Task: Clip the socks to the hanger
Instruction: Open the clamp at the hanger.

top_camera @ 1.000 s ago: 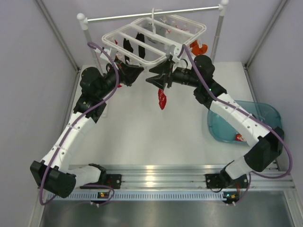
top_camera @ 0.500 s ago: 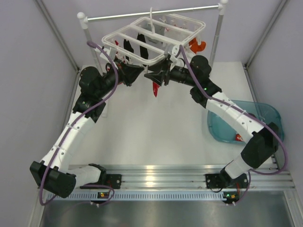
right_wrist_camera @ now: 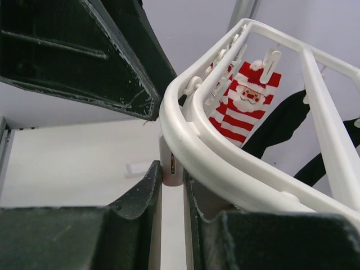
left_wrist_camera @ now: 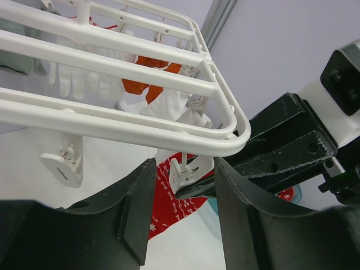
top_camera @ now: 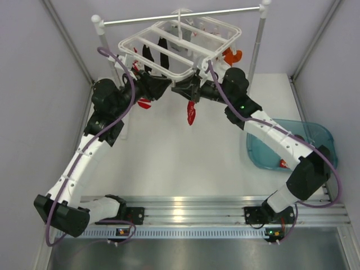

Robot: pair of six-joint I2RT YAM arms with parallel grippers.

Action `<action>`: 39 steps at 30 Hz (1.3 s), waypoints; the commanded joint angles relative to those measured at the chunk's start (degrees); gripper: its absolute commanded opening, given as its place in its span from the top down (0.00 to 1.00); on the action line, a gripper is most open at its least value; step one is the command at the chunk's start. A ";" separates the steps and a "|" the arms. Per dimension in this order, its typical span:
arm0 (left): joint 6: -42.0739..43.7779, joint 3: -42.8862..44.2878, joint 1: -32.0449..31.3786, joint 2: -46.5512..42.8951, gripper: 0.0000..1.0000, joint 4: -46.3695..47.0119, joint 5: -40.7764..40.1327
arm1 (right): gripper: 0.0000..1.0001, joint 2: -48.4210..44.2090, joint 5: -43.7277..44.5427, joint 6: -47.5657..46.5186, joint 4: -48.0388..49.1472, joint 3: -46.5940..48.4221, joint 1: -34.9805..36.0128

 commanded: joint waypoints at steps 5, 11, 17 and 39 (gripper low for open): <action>-1.43 1.33 0.23 -2.22 0.46 -0.01 -0.58 | 1.00 -2.11 4.34 -4.88 -2.53 1.13 3.21; 1.38 1.07 -0.12 -1.26 0.48 0.07 0.22 | 1.00 -2.38 7.33 -5.76 -4.20 2.10 4.44; 2.70 0.36 -0.21 -1.60 0.49 -0.80 -0.57 | 1.00 -2.46 9.53 -6.11 -5.25 2.36 4.45; 1.03 -3.60 -1.09 -3.98 0.42 -1.42 -4.17 | 1.00 -1.85 13.22 -7.78 -7.54 4.38 6.29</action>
